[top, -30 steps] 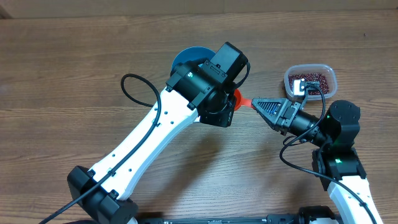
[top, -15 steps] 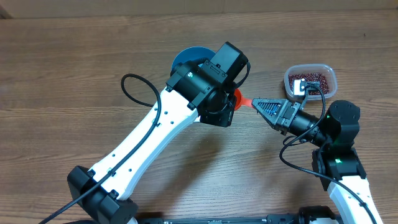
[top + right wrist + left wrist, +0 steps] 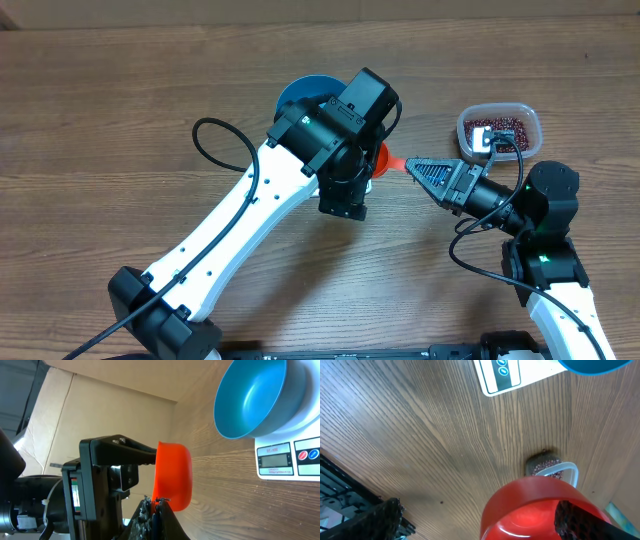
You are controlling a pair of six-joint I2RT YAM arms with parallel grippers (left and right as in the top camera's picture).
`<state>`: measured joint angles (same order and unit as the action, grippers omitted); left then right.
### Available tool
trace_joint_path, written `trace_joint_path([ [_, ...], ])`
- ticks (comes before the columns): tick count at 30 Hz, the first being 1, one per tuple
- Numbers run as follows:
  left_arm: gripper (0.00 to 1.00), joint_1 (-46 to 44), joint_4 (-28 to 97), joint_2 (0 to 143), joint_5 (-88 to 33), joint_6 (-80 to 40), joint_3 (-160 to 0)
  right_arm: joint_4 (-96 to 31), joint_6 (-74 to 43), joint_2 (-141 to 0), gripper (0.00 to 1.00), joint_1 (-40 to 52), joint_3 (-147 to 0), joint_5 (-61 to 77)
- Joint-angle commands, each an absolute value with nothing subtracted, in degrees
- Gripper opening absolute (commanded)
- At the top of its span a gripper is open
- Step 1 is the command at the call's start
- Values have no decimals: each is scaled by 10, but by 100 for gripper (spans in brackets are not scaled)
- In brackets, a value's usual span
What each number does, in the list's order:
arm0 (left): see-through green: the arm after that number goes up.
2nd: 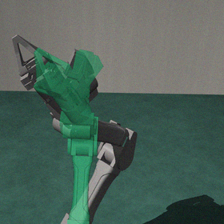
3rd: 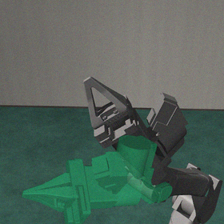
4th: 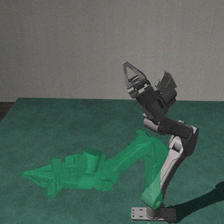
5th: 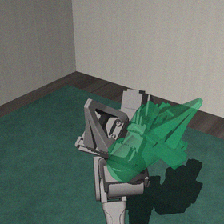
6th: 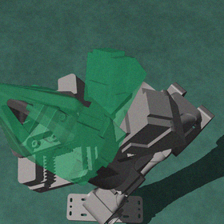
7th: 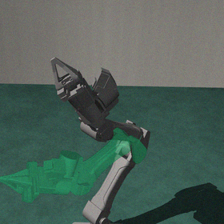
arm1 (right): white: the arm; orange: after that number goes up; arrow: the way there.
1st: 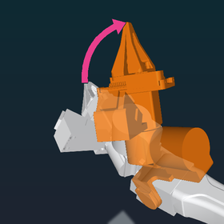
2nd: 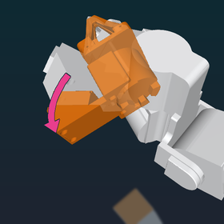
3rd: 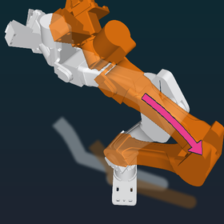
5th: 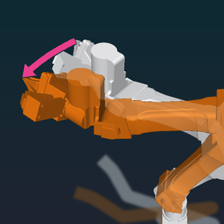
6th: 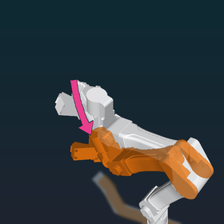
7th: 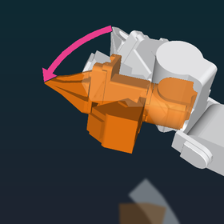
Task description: Scoop item into bowl and weigh 150g on scale
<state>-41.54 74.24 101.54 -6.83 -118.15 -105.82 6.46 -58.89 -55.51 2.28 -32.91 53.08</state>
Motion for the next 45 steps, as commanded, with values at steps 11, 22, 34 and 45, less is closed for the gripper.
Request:
trace_joint_path([
  [11,100,-415,752,1019,-52,-1040,-1055,-15,-511,-554,4,25,-345,433],
  [22,100,-416,752,1019,-9,-845,-1055,-36,-505,-553,4,25,-345,425],
  [34,100,-416,752,1019,-9,-812,-1055,-36,-511,-553,4,25,-345,441],
  [45,99,-415,752,1019,-9,-812,-1055,-32,-544,-553,4,25,-345,483],
])
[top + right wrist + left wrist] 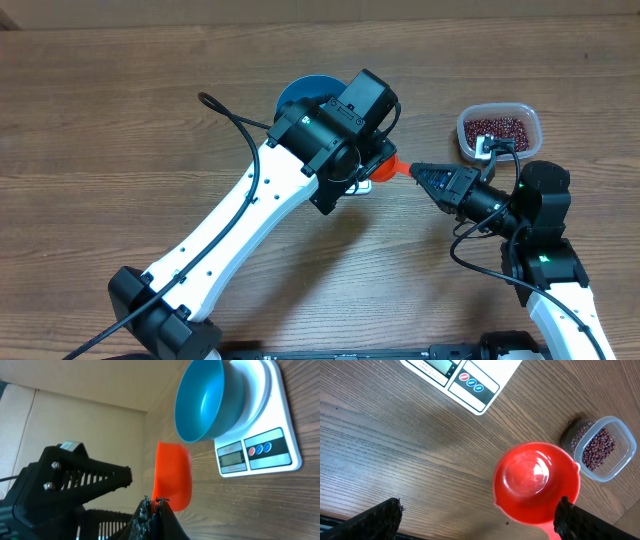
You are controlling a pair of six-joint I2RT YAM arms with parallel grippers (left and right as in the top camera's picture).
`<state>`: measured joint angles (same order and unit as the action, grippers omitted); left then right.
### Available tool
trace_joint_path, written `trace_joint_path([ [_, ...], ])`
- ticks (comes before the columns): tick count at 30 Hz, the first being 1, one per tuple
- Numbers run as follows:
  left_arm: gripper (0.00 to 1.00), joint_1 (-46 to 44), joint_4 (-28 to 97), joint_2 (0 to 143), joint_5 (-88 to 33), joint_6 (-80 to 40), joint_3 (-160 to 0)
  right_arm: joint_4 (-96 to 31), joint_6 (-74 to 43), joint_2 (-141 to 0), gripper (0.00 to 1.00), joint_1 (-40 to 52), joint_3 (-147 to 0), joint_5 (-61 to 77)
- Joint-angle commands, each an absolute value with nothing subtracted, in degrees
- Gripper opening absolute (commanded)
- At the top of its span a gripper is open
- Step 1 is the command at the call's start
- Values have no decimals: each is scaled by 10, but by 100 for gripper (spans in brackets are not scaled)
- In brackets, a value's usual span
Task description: Scoop item into bowl and weigh 150g on scale
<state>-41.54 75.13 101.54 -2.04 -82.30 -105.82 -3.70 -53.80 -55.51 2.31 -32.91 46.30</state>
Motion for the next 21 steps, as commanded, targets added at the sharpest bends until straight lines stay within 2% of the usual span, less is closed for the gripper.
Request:
trace_joint_path([
  [1,100,-415,752,1019,-9,-812,-1055,-32,-544,-553,4,25,-345,488],
  [21,99,-416,751,1019,-9,-812,-1055,-34,-572,-553,4,25,-345,509],
])
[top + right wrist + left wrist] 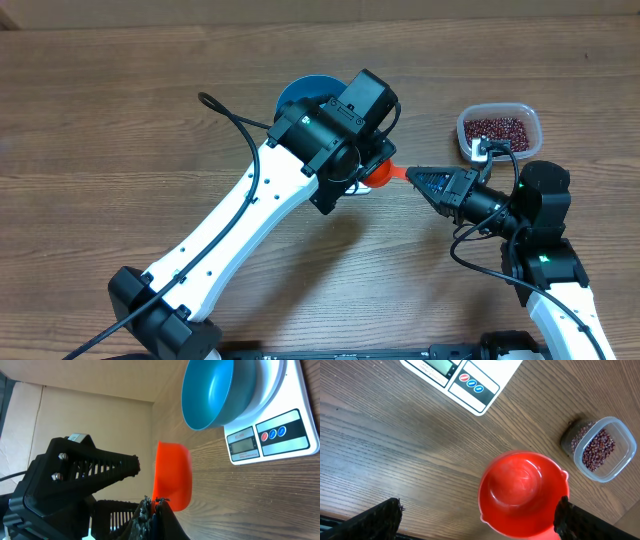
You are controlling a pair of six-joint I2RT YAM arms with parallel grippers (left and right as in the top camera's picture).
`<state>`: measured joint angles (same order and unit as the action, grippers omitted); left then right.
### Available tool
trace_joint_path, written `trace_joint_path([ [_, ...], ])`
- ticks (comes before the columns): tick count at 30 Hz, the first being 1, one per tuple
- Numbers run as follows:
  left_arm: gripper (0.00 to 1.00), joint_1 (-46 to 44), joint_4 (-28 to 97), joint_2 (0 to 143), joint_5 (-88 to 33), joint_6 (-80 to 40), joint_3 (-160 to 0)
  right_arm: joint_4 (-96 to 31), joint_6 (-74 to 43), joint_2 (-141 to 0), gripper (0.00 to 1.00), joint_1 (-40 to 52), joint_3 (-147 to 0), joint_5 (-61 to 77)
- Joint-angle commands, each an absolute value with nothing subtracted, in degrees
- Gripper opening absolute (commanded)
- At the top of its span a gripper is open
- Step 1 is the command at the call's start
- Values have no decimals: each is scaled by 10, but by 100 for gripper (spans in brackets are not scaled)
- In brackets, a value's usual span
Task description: Scoop item into bowl and weigh 150g on scale
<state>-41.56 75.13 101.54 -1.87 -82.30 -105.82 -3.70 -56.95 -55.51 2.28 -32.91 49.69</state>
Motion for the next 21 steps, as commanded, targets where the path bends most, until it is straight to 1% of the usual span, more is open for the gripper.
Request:
trace_joint_path([
  [1,99,-416,751,1019,-9,-812,-1055,-34,-572,-553,4,25,-345,509],
  [21,99,-416,752,1019,-9,-812,-1055,-33,-569,-553,4,25,-345,502],
])
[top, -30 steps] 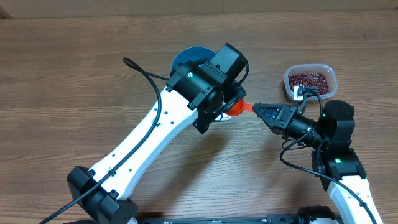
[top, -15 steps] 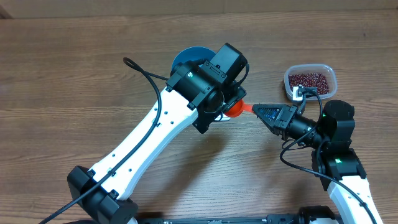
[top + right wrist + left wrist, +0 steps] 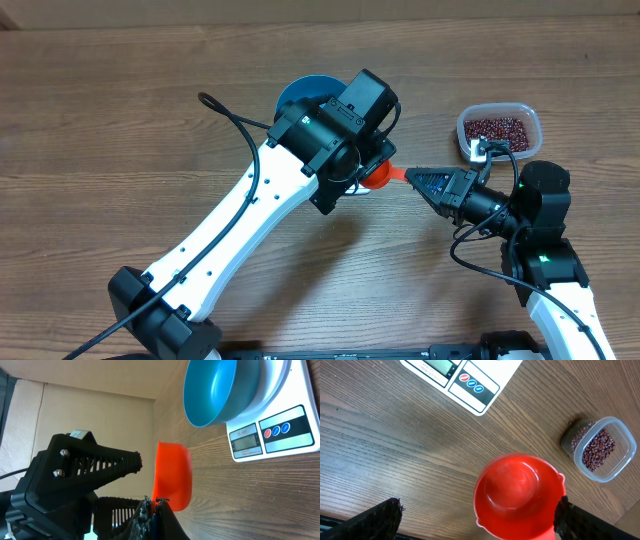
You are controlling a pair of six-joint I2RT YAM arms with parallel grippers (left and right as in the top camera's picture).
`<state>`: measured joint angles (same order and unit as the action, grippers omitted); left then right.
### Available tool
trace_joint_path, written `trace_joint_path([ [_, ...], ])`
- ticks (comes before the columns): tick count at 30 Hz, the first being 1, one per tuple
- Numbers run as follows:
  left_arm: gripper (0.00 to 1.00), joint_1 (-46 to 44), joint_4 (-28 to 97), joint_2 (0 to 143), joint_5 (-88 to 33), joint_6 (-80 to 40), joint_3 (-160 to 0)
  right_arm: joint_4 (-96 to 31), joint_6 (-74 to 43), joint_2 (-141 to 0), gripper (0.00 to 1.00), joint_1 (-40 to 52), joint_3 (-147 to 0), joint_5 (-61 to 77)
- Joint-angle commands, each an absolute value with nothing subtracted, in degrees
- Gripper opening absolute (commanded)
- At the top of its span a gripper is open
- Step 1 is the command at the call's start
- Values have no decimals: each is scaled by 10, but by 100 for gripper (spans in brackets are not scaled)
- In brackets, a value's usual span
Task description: Scoop item into bowl and weigh 150g on scale
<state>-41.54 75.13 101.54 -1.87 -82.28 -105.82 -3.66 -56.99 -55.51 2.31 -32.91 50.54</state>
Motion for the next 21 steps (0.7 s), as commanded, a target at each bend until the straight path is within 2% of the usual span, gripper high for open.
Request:
trace_joint_path([
  [1,100,-416,752,1019,-9,-812,-1055,-33,-569,-553,4,25,-345,502],
  [15,99,-416,751,1019,-9,-812,-1055,-41,-535,-553,4,25,-345,489],
  [21,100,-416,751,1019,-9,-812,-1055,-70,-522,-553,4,25,-345,440],
])
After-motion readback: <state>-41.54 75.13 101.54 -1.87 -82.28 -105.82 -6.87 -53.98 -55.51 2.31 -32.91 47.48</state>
